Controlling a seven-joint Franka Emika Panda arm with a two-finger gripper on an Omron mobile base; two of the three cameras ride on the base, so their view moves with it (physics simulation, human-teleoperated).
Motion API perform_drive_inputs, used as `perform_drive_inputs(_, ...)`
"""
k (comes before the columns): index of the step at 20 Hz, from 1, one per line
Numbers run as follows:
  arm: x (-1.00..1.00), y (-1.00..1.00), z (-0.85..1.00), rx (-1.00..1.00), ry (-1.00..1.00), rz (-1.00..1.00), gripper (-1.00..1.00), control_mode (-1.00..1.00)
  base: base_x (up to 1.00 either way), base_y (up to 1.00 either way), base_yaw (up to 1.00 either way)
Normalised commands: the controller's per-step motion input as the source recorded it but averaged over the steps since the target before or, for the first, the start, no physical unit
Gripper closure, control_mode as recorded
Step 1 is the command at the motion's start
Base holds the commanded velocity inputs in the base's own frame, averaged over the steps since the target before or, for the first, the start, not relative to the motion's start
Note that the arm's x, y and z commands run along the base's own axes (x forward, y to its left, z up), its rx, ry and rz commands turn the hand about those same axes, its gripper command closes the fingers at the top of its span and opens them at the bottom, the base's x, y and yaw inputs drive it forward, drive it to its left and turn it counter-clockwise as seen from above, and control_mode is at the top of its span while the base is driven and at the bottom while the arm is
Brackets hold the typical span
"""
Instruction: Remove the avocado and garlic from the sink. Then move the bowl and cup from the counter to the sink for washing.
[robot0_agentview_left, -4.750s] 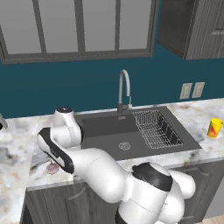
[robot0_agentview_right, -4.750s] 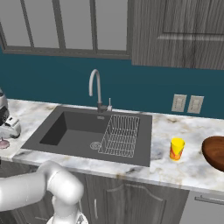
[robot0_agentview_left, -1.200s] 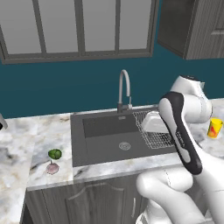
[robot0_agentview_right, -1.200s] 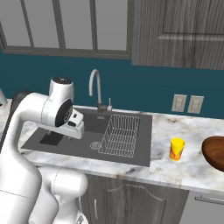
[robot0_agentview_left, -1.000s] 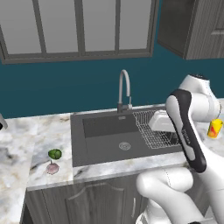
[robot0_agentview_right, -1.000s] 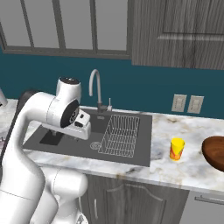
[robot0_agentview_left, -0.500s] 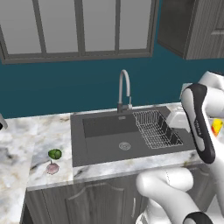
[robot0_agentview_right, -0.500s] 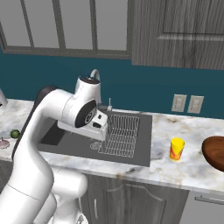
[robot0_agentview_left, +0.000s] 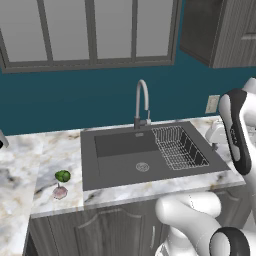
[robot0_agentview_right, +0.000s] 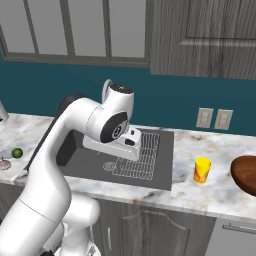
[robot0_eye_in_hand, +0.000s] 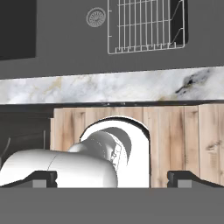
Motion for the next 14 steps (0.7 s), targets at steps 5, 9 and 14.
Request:
perform_drive_inputs(5,0.06,-0.43,0.00,-0.09,0.02,0.00,-1.00,-1.00,0.00,0.00,0.00)
perform_drive_inputs(9,0.12,-0.39,0.03,-0.10,0.07,0.00,-1.00,-1.00,0.00,0.00,0.00)
perform_drive_inputs(14,0.10,-0.39,0.05,-0.06,0.06,0.00,-1.00,-1.00,0.00,0.00,0.00)
